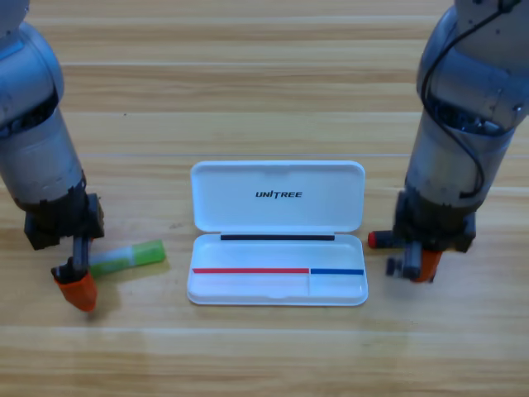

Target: Clean up eraser and pencils

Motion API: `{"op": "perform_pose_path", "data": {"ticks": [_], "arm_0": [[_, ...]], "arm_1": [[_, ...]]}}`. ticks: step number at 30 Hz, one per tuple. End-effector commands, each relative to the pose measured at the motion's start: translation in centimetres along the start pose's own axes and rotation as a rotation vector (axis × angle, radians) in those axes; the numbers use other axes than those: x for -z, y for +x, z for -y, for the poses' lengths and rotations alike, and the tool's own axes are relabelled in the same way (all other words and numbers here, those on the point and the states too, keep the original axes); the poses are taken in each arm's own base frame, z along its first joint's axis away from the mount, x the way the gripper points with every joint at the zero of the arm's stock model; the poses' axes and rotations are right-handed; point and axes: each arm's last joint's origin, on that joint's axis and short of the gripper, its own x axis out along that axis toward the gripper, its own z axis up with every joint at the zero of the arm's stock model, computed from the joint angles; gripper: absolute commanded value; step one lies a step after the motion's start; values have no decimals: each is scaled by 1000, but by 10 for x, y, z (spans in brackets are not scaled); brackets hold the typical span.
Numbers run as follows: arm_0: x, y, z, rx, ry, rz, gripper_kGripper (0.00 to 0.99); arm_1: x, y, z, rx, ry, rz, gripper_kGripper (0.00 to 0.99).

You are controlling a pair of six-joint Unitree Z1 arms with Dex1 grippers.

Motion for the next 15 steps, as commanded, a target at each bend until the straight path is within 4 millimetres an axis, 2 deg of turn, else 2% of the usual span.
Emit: {"op": "perform_pose_path", "data": {"ticks": [1, 15], "arm_0": [[-5, 9, -13, 5, -13, -4, 988], [-11, 36, -29, 3, -23, -30, 988]], "arm_1": [[-17, 8, -19, -66, -153, 11, 0], [-57, 26, -11, -52, -316, 38, 0]]}}
